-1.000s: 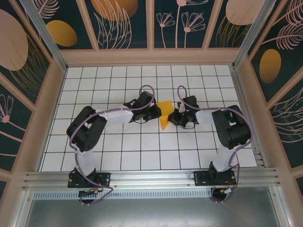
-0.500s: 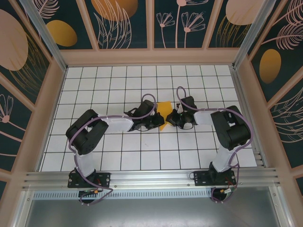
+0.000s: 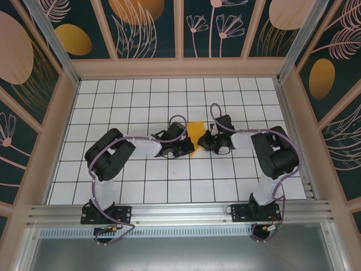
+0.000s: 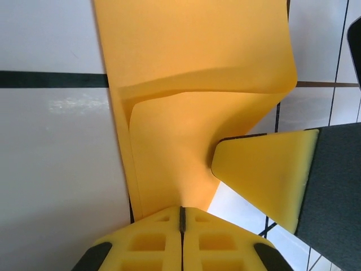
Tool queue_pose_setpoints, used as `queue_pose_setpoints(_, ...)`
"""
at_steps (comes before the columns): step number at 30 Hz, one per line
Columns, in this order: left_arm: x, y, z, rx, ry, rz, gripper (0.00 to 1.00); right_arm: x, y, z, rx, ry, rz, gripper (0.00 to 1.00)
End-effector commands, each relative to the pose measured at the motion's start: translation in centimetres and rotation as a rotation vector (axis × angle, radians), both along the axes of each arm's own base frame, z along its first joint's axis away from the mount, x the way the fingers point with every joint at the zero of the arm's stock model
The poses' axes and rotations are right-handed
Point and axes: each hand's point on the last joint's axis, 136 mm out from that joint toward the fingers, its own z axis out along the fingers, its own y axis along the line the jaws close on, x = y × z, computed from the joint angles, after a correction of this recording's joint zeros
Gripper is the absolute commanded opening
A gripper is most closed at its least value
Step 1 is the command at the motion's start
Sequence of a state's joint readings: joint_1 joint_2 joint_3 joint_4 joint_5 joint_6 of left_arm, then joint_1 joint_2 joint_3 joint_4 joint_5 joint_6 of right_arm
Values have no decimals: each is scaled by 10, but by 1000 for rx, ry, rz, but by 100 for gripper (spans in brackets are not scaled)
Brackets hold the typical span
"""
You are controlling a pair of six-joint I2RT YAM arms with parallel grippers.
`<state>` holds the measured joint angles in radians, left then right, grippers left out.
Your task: Fold a paper plane with a square sheet of paper (pick it up from the middle)
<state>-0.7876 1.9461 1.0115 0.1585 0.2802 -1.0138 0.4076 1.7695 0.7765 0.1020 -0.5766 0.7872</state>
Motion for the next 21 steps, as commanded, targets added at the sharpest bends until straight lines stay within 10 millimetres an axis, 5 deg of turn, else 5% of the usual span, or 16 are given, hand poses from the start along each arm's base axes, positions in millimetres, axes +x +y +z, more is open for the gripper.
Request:
queue_pose_setpoints(1,1,17,-18,121,10,26,5,9,6,25,30,-84,38,5)
queue_pose_setpoints(7,-1,30,-29,186,21,47,3,24,-8,43,0,-185,52,9)
queue_pose_setpoints(21,-5,43,-38,227,41,91,1,34,-1,21,-32,-184,167,9)
